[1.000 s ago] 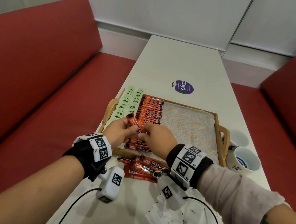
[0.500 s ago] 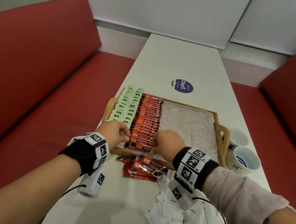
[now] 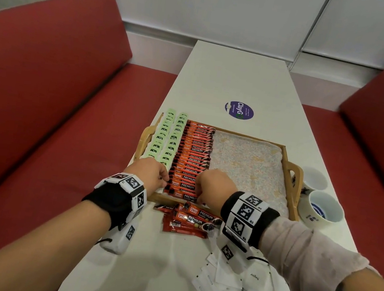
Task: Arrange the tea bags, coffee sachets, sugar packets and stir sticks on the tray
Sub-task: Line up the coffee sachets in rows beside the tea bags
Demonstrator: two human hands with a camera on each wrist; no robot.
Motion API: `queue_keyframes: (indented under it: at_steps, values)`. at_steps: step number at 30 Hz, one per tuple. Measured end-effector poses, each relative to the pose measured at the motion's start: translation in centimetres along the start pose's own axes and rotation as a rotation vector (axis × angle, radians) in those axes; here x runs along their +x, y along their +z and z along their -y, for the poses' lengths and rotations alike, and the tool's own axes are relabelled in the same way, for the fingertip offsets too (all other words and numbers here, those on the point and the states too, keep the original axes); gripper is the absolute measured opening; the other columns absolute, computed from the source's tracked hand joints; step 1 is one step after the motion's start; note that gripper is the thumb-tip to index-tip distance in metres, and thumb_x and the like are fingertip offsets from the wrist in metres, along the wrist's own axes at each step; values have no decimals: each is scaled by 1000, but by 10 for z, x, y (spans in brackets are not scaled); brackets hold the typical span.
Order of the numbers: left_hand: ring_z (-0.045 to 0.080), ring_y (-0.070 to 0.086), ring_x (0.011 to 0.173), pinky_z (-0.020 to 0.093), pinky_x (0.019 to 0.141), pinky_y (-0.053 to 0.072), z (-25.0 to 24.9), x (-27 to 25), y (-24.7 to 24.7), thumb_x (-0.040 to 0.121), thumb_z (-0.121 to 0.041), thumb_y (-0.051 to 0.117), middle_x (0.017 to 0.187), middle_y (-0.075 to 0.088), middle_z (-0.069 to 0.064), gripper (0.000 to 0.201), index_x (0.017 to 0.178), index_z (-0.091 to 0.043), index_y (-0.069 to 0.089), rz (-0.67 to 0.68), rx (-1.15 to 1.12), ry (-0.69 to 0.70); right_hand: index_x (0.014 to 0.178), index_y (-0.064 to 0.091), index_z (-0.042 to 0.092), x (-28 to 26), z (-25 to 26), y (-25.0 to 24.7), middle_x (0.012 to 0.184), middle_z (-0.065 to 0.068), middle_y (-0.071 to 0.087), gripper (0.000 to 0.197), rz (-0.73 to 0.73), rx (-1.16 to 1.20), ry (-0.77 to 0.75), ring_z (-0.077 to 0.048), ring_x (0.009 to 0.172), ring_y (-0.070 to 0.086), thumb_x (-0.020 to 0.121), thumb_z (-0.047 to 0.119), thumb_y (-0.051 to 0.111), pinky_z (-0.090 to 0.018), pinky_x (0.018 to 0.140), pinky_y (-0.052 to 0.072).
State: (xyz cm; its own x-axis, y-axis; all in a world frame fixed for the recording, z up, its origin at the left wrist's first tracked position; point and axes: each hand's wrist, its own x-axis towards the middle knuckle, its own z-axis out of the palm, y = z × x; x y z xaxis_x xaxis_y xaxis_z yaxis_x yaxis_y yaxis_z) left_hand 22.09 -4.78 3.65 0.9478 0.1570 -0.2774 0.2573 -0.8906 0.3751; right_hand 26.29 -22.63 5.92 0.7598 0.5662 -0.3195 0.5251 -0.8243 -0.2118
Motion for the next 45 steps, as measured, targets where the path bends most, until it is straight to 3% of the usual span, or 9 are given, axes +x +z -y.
queue_keyframes:
  at_steps: [8, 13, 16, 20, 26, 30, 34, 37, 45]
  values:
    - [13, 60, 86, 26, 74, 49, -2, -2, 4, 81, -25, 71, 95, 62, -5, 16, 97, -29, 68, 5, -26, -25, 100, 68, 7, 1, 3, 2, 105, -11, 66, 19, 19, -7, -8, -27, 95, 62, 85, 0, 59, -32, 83, 50]
    - [8, 56, 77, 19, 57, 39, -6, -6, 6, 81, -24, 72, 84, 60, -9, 19, 99, -27, 67, -15, -54, -10, 100, 67, 14, 0, 2, 2, 105, -5, 66, 14, -33, 2, 1, -24, 95, 61, 86, 13, 65, -31, 80, 48]
    - [0, 49, 69, 17, 55, 35, -9, -13, 7, 80, -25, 72, 85, 58, -10, 18, 97, -27, 66, -38, -99, -4, 101, 65, 16, -6, 0, 0, 102, -3, 66, 12, -87, 29, 17, -22, 93, 61, 91, 20, 59, -30, 77, 47]
    - [3, 52, 79, 20, 66, 37, -11, -26, 11, 81, -23, 72, 92, 59, -10, 18, 97, -28, 65, -41, -165, 29, 103, 62, 18, -20, -1, -1, 99, -2, 66, 20, -93, 15, 40, -21, 90, 61, 93, 34, 55, -31, 75, 48]
    - [8, 56, 87, 22, 75, 43, -14, -43, 24, 82, -18, 71, 93, 59, -11, 20, 98, -26, 64, -24, -186, 36, 100, 59, 19, -41, 3, 13, 95, 1, 64, 37, -35, -80, 52, -19, 85, 61, 82, 50, 64, -29, 68, 47]
    - [10, 58, 91, 27, 85, 49, -14, -50, 33, 80, -16, 73, 99, 63, -7, 21, 93, -26, 61, -10, -194, 28, 107, 54, 19, -50, 7, 22, 97, 0, 59, 47, -27, -113, 67, -20, 84, 56, 74, 47, 72, -29, 68, 43]
    - [12, 59, 97, 29, 90, 49, -13, -57, 40, 80, -17, 73, 106, 62, -6, 25, 103, -22, 63, -2, -189, 16, 118, 49, 17, -54, 11, 28, 110, -4, 59, 54, -39, -141, 83, -24, 98, 60, 76, 41, 73, -34, 77, 47]
    - [14, 59, 101, 31, 92, 49, -13, -60, 45, 78, -18, 75, 113, 61, -3, 34, 109, -22, 62, -5, -181, 0, 120, 46, 16, -54, 16, 35, 112, -5, 59, 57, -35, -174, 94, -26, 100, 59, 75, 37, 74, -35, 76, 45]
    - [17, 55, 113, 35, 97, 46, -10, -67, 55, 70, -21, 82, 125, 54, 1, 61, 124, -20, 53, 14, -125, -14, 116, 48, 11, -58, 27, 53, 115, -9, 58, 35, -33, -194, 73, -28, 104, 58, 85, 20, 62, -35, 79, 44]
